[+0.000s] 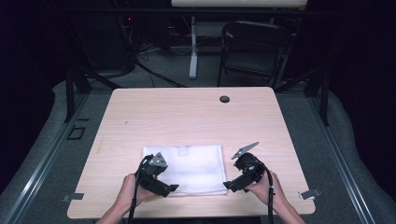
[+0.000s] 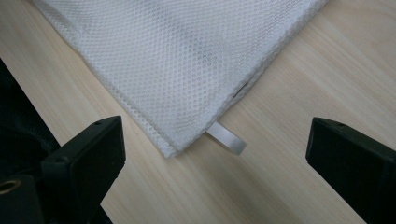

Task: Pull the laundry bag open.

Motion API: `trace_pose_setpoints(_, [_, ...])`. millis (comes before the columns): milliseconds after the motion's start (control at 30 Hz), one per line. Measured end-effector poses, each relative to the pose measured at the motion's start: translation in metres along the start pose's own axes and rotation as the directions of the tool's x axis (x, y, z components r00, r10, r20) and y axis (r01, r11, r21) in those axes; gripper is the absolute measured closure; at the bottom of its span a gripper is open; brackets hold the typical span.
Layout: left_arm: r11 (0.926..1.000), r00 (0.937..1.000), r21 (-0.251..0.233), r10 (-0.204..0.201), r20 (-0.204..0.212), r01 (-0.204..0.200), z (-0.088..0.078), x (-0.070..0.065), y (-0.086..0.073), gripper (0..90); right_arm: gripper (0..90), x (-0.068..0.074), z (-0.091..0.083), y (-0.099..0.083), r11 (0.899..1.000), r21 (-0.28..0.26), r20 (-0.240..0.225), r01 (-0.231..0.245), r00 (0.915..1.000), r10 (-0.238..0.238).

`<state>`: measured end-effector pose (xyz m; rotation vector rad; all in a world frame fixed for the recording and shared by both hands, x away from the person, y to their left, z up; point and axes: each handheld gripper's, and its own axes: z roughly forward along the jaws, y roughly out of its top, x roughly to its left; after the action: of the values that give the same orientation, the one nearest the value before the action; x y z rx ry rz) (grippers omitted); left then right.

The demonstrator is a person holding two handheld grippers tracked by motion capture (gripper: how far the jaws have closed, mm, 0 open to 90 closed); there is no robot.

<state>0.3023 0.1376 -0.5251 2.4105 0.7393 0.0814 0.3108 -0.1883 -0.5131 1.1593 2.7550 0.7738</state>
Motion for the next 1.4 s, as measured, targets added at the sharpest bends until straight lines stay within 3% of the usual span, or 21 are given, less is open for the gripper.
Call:
trace_pose_setpoints(200, [0.999,0.9992,0.029,0.034,0.023,-0.035,0.011,-0.005,0.002,20.5,6.0,0.001,0.003,0.001,1.0,0.008,-0.005,-0.001,1.0,0.001])
trace_pose_setpoints(400, [0.9953,0.9963,0.059,0.075,0.041,-0.077,0.021,-0.01,0.004,34.9,7.9,0.003,0.005,0.002,1.0,0.005,-0.017,0.002,0.9999,-0.002])
trace_pose_setpoints(700, [0.9802,0.9874,0.127,0.145,0.064,-0.152,0.032,-0.016,0.004,50.2,9.8,0.004,0.006,0.002,1.0,0.004,-0.013,-0.005,0.9999,0.005])
trace_pose_setpoints(1000, [0.9712,0.9846,0.164,0.166,0.054,-0.173,0.038,-0.016,0.001,71.1,14.0,0.006,0.008,0.003,1.0,0.007,-0.022,-0.005,0.9998,0.005])
trace_pose_setpoints(1233, [0.9673,0.9813,0.166,0.186,0.05,-0.192,0.04,-0.016,0.002,81.0,16.8,0.009,0.008,0.005,1.0,0.006,-0.017,0.006,0.9998,-0.006])
trace_pose_setpoints(1400, [0.9642,0.9778,0.163,0.204,0.05,-0.209,0.039,-0.017,0.003,86.6,23.4,0.013,0.009,0.005,1.0,0.003,-0.017,0.023,0.9996,-0.022])
